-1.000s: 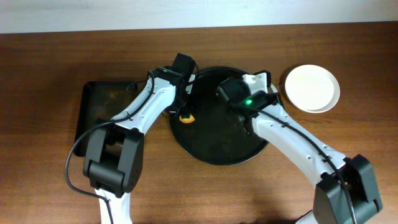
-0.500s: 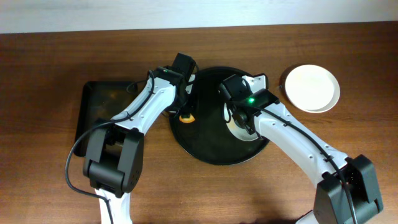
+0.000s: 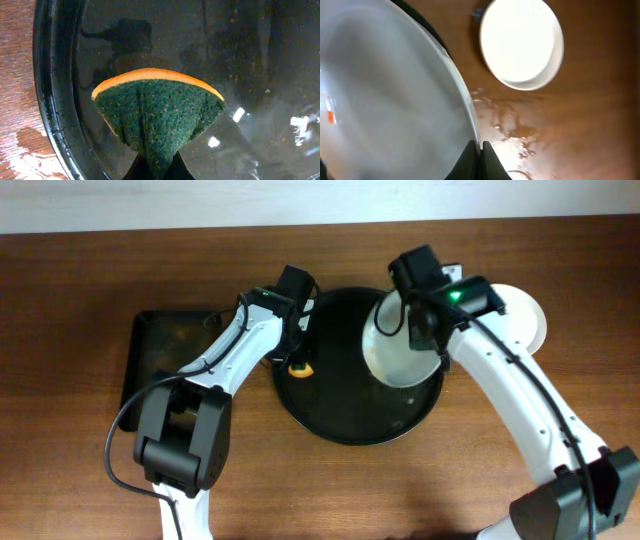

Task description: Clean dirty plates on tray and stack at the side

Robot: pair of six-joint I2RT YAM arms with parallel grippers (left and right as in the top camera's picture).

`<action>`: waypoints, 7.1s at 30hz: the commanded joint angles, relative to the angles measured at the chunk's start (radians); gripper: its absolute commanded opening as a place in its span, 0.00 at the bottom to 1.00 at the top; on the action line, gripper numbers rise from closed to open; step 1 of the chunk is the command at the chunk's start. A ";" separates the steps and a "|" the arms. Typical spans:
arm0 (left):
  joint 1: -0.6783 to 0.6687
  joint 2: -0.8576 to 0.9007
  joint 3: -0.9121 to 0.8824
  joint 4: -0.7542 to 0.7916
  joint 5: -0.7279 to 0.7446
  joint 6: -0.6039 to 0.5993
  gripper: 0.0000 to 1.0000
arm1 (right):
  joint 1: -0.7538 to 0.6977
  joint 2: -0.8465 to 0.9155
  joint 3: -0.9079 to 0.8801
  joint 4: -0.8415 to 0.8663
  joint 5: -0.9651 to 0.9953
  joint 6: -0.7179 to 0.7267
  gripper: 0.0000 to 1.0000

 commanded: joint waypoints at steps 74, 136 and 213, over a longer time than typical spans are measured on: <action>0.003 -0.032 0.017 0.021 0.043 0.013 0.00 | 0.370 0.067 0.051 -0.153 0.883 0.238 0.04; -0.103 0.068 0.017 0.299 0.835 -0.090 0.00 | 0.149 -0.003 0.051 -0.051 0.227 0.101 0.04; 0.062 0.080 0.019 0.138 0.518 -0.010 0.00 | -0.621 -0.020 0.051 0.182 -0.558 -0.119 0.04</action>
